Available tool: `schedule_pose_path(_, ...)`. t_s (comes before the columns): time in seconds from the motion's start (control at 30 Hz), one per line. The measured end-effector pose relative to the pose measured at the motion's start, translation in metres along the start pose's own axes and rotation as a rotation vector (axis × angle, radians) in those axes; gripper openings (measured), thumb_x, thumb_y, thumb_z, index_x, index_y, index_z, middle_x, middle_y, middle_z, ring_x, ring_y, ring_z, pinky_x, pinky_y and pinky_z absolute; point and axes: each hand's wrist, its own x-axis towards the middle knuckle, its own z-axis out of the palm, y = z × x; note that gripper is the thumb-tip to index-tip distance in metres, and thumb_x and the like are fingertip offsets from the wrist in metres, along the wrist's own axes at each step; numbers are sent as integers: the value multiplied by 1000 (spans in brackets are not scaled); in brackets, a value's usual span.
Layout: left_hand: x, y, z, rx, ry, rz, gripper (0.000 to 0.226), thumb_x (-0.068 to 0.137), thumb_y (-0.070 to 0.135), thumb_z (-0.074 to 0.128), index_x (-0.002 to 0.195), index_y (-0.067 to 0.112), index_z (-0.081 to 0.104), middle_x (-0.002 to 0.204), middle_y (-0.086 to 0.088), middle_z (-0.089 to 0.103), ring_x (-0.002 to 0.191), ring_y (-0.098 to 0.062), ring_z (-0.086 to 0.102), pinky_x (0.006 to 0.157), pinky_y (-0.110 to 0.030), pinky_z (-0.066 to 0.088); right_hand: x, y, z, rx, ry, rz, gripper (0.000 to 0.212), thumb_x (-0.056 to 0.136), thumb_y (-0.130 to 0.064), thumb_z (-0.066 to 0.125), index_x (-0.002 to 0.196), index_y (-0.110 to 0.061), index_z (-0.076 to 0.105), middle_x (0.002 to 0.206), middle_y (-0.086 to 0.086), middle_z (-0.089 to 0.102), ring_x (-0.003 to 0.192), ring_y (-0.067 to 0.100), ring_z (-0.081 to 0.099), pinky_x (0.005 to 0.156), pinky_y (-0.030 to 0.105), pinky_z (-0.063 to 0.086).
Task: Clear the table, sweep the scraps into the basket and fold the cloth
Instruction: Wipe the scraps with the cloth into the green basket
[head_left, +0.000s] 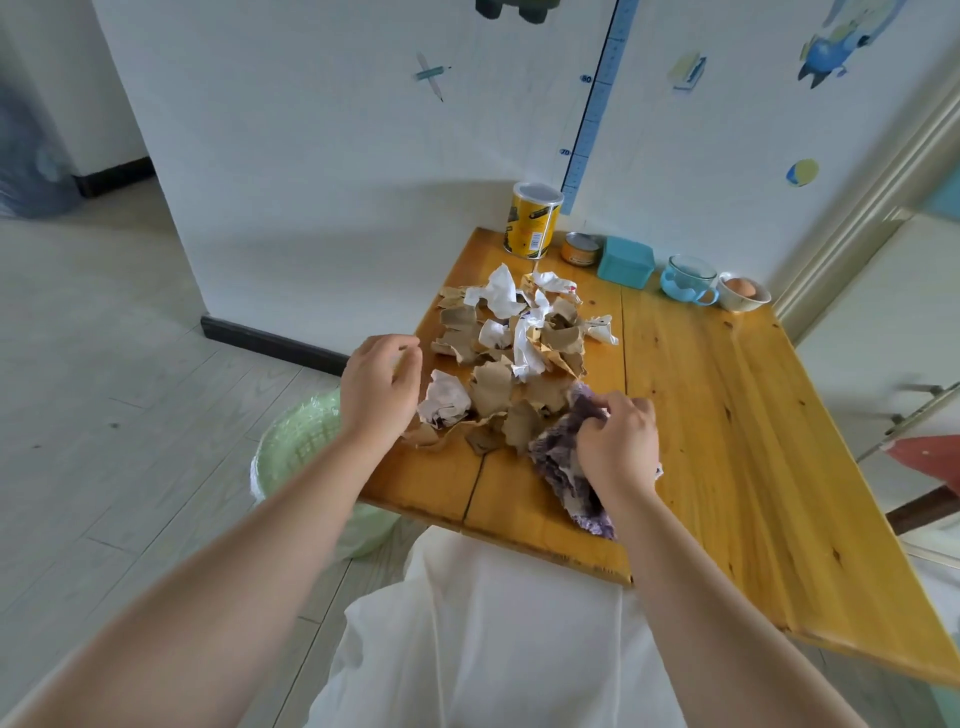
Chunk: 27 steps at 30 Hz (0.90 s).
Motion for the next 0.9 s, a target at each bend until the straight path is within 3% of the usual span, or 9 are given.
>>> schedule_pose_path(0.13, 1, -7, -11, -35, 112, 19, 24, 94, 17, 46, 103, 8, 67, 106, -4, 67, 94, -10, 55, 83, -29, 46, -3, 2, -13, 46, 125, -46, 33, 89, -4, 46, 120, -7, 57, 125, 12, 47, 86, 14, 38, 69, 25, 35)
schedule_pose_path(0.23, -1, -23, -18, -73, 184, -81, 23, 93, 18, 46, 100, 9, 67, 101, 0, 66, 91, -10, 54, 77, -26, 42, -5, -5, -15, 89, 161, -145, 32, 88, -2, 48, 117, -8, 59, 122, 10, 50, 84, 14, 42, 58, 15, 31)
schedule_pose_path(0.37, -5, -49, -20, -71, 187, -266, 23, 93, 23, 46, 100, 13, 65, 95, 3, 63, 88, -12, 55, 71, -24, 38, -7, -31, 5, 148, 122, -312, 30, 87, 0, 48, 113, -7, 62, 116, 9, 52, 85, 20, 54, 60, 8, 34)
schedule_pose_path(0.5, -8, -61, -19, -88, 213, -314, 21, 93, 20, 46, 96, 12, 65, 91, 1, 62, 83, -14, 55, 68, -24, 38, -5, -56, 28, 134, 82, -452, 31, 87, 1, 48, 113, -5, 63, 117, 11, 54, 96, 20, 55, 64, 7, 34)
schedule_pose_path(0.6, -9, -77, -22, -71, 247, -354, 22, 94, 20, 45, 95, 12, 64, 88, 1, 62, 77, -14, 53, 62, -19, 37, -3, -62, 39, 114, 86, -510, 30, 85, 3, 49, 111, -3, 64, 114, 13, 56, 93, 19, 55, 62, 6, 34)
schedule_pose_path(0.73, -14, -122, -23, -31, 320, -624, 28, 92, 20, 42, 103, 7, 64, 91, -8, 65, 77, -23, 53, 70, -32, 37, 1, -52, 44, 151, 176, -575, 28, 80, 10, 52, 102, 0, 67, 104, 15, 62, 86, 20, 58, 63, 4, 34)
schedule_pose_path(0.8, -23, -149, -18, 37, 317, -799, 30, 92, 18, 40, 108, 5, 62, 101, -17, 65, 91, -33, 56, 72, -32, 33, 4, -47, 45, 168, 208, -609, 28, 78, 12, 53, 100, 0, 67, 99, 15, 62, 81, 19, 57, 59, 5, 38)
schedule_pose_path(0.9, -42, -192, 0, 47, 223, -993, 32, 91, 21, 40, 115, 7, 56, 114, -17, 62, 103, -35, 56, 77, -34, 38, 8, -43, 53, 175, 189, -627, 29, 77, 12, 53, 99, -1, 68, 96, 12, 59, 75, 12, 50, 61, 2, 40)
